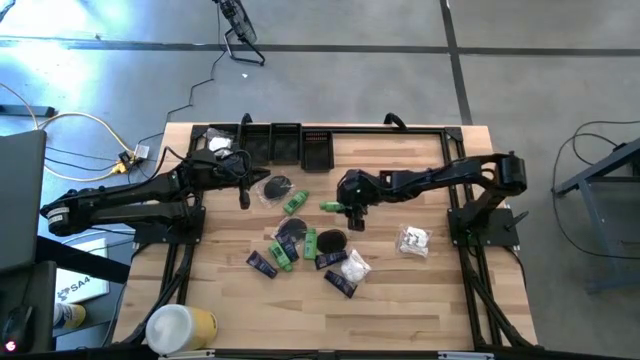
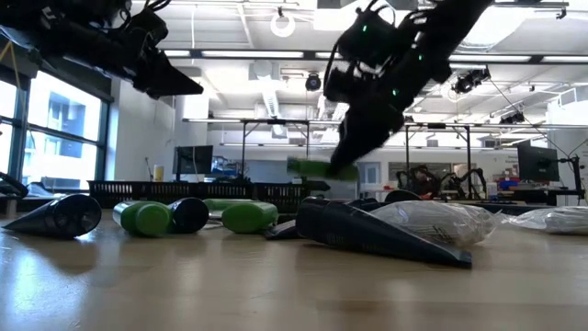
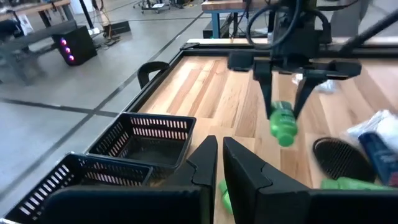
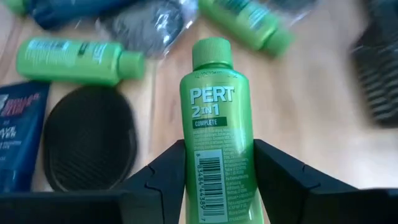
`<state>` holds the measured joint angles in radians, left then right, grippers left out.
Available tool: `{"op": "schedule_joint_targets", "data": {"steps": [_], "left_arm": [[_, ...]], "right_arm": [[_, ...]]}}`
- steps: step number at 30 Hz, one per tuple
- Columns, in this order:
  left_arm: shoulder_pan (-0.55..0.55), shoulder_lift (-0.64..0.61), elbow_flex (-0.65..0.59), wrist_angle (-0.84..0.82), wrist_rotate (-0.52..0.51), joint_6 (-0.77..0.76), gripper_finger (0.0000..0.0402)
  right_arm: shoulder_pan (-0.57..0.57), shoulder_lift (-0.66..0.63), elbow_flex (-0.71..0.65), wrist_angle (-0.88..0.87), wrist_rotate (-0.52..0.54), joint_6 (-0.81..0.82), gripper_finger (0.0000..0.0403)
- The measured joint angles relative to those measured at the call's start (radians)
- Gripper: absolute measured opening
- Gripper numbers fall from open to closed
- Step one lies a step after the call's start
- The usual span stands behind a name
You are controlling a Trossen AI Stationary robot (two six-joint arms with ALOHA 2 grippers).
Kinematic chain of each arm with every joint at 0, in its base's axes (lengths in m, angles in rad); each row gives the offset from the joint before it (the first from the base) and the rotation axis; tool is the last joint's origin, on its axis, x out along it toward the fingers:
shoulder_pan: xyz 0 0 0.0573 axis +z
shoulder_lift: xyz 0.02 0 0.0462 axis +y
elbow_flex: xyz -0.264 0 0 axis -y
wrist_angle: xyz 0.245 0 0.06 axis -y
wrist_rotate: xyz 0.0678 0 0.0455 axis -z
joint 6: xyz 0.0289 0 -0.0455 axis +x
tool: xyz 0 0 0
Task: Pick & Place Travel size toiletries
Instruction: Put the shampoo into the middle right black bin
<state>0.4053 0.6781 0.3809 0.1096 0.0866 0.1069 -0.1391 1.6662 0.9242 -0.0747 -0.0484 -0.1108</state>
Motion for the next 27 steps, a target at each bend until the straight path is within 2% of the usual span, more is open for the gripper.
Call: {"op": "schedule_joint_targets", "data": {"steps": [3, 6, 12, 20, 24, 27], "left_arm": [[0.000, 0.000, 0.000, 0.006, -0.044, -0.078, 0.0031], [0.000, 0.000, 0.000, 0.005, -0.068, -0.093, 0.0051], [0.000, 0.007, 0.000, 0.014, -0.097, -0.150, 0.0119], [0.000, 0.052, 0.001, 0.077, -0.097, -0.202, 0.0216], [0.000, 0.097, 0.001, 0.126, -0.088, -0.203, 0.0247], [0.000, 0.138, 0.001, 0.182, -0.044, -0.213, 0.0263]], "right_arm": [[0.002, -0.036, 0.001, 0.044, 0.045, -0.017, 0.0158], [0.002, -0.061, 0.000, 0.078, 0.075, -0.025, 0.0156], [0.002, -0.078, 0.000, 0.156, 0.097, -0.035, 0.0160], [0.002, -0.078, 0.000, 0.212, 0.182, -0.071, 0.0161], [0.002, -0.078, 0.000, 0.236, 0.189, -0.072, 0.0159], [0.002, -0.078, 0.000, 0.247, 0.189, -0.074, 0.0159]]}}
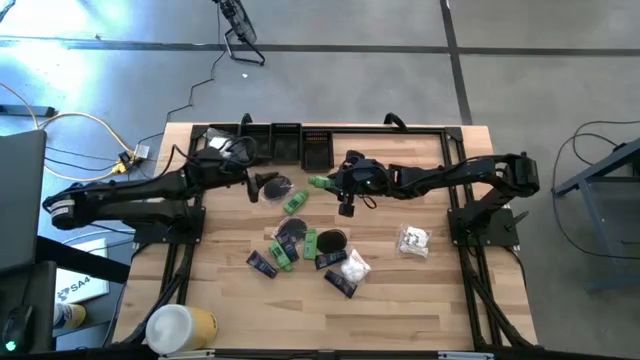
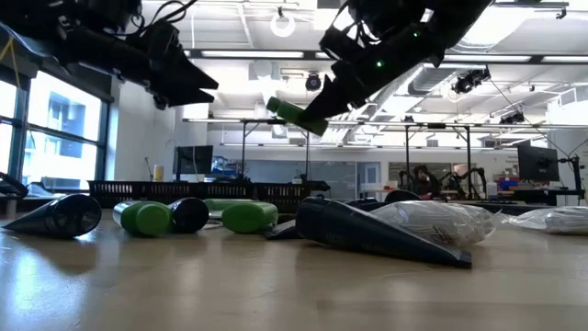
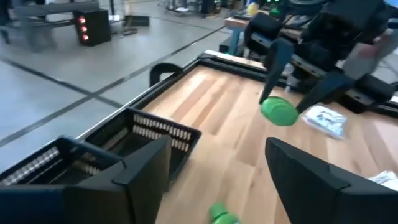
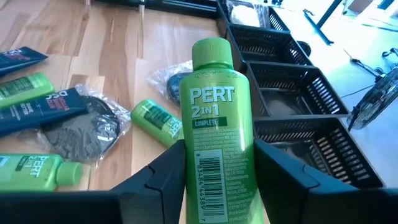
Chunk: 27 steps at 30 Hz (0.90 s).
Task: Pick & Place Travel size toiletries
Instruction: Put the shampoo into the middle right black bin
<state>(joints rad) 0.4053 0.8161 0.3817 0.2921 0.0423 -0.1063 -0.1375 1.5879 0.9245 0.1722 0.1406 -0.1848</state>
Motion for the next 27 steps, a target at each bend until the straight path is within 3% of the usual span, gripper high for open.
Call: {"op": "schedule_joint_targets", "data": {"steps": [12, 27], "left_arm": [[0.000, 0.203, 0.000, 0.216, 0.159, 0.051, 0.0269], [-0.027, 0.412, 0.000, 0.512, 0.239, 0.093, 0.0268]], "right_arm": [[0.000, 0.000, 0.000, 0.016, 0.000, -0.004, 0.0162], [0.000, 0.000, 0.000, 0.020, -0.008, -0.004, 0.0163]]}}
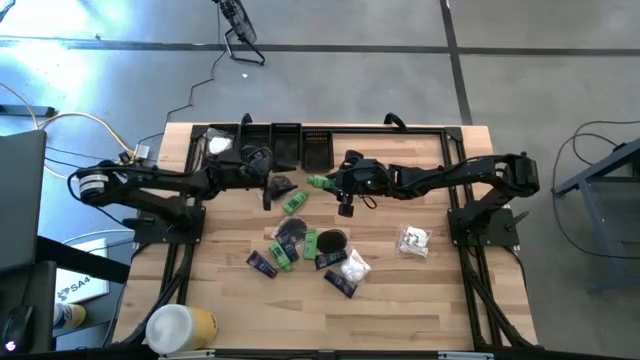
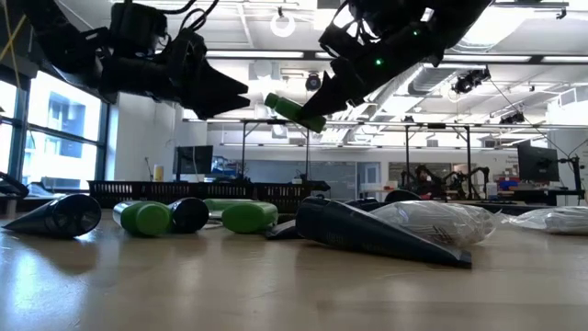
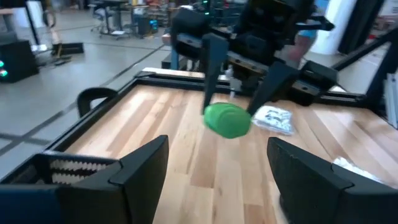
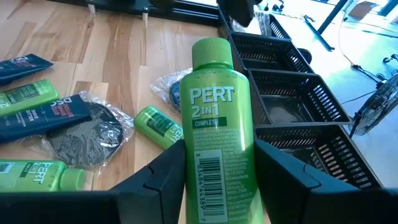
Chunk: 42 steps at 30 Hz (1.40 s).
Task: Pick & Place Travel size toiletries
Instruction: Put the shampoo into the middle right black bin
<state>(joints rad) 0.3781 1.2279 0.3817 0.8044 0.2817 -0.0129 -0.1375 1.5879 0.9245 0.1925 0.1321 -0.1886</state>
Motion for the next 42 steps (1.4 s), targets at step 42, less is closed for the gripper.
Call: {"op": "schedule_joint_targets", "data": {"steps": [42], "left_arm": [[-0.097, 0.200, 0.174, -0.061, -0.131, 0.052, 0.0268]], "right_arm": [[0.000, 0.000, 0.000, -0.003, -0.004, 0.000, 0.0165]]}}
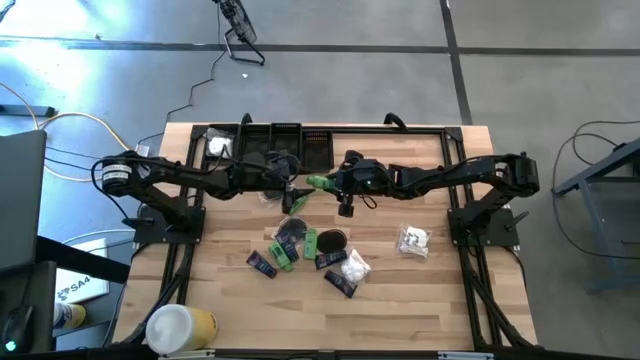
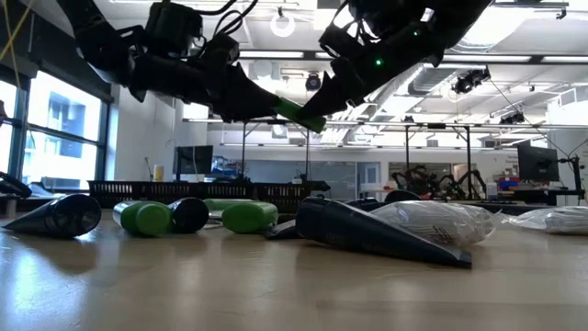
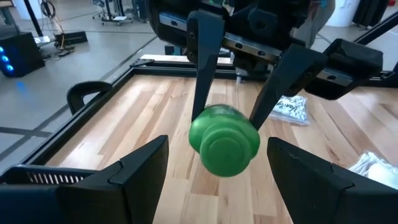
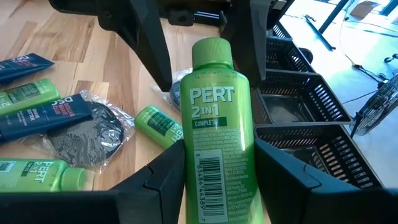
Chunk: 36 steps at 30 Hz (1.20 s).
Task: Pick & Place Travel size toiletries
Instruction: Put the shampoo into the middle right black bin
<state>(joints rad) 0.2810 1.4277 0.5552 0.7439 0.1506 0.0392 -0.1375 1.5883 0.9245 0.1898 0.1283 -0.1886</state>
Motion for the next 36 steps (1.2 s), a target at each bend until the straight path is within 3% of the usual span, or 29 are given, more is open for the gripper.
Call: {"op": "schedule_joint_targets", "data": {"steps": [36], "left_arm": [[0.000, -0.012, 0.000, -0.043, 0.018, -0.025, 0.0268]], "right_arm": [[0.000, 0.000, 0.000, -0.041, -0.033, 0.008, 0.0165]]}}
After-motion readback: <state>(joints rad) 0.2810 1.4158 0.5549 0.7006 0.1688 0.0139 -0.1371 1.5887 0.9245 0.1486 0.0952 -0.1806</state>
